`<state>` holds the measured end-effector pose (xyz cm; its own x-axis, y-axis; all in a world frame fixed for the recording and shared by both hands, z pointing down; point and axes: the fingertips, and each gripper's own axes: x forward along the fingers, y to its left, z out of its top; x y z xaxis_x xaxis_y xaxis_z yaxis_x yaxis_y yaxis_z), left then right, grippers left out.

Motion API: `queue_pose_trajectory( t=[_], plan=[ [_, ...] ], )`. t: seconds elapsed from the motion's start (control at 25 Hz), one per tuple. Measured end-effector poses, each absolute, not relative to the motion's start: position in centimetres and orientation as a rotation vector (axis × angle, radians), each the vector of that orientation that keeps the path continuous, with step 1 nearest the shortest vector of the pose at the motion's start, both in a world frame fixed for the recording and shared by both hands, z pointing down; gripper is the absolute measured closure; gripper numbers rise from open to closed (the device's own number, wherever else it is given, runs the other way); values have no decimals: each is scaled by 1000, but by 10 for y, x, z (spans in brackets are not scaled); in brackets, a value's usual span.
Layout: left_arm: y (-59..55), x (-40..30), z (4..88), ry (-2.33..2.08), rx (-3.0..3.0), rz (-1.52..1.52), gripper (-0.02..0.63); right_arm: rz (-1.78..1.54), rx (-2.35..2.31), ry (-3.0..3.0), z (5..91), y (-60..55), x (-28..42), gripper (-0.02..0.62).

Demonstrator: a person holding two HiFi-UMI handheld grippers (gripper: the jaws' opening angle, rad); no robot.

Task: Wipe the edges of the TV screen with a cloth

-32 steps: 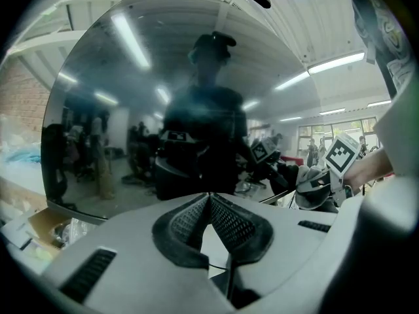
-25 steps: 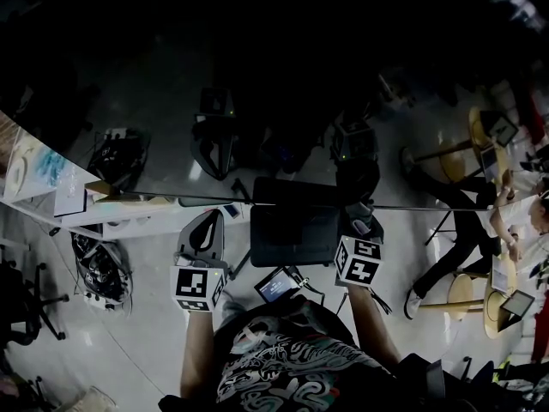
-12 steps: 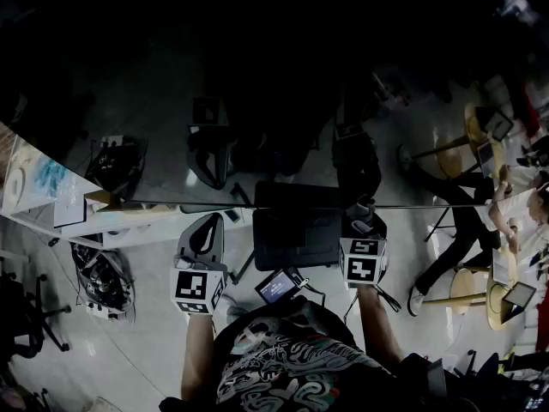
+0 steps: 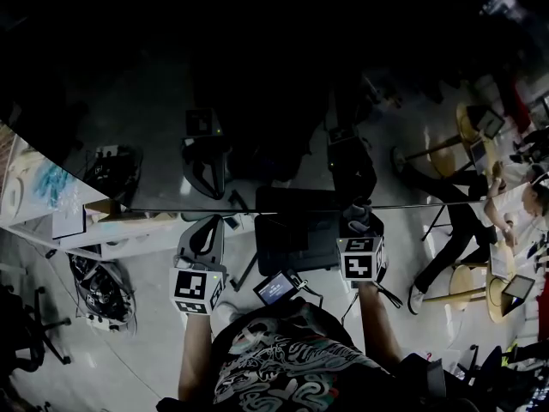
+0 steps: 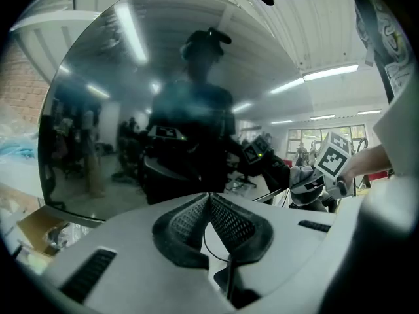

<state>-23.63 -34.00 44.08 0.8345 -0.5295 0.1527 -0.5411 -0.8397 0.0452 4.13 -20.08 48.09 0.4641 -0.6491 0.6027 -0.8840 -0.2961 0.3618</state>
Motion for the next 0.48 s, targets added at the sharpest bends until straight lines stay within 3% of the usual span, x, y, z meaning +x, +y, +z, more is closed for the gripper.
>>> queue_pose_trajectory(
  t=[0.48],
  plan=[
    [-351,-260,444,-817,2933,204,589,432,2007,-1305,481,-223,6,388]
  ],
)
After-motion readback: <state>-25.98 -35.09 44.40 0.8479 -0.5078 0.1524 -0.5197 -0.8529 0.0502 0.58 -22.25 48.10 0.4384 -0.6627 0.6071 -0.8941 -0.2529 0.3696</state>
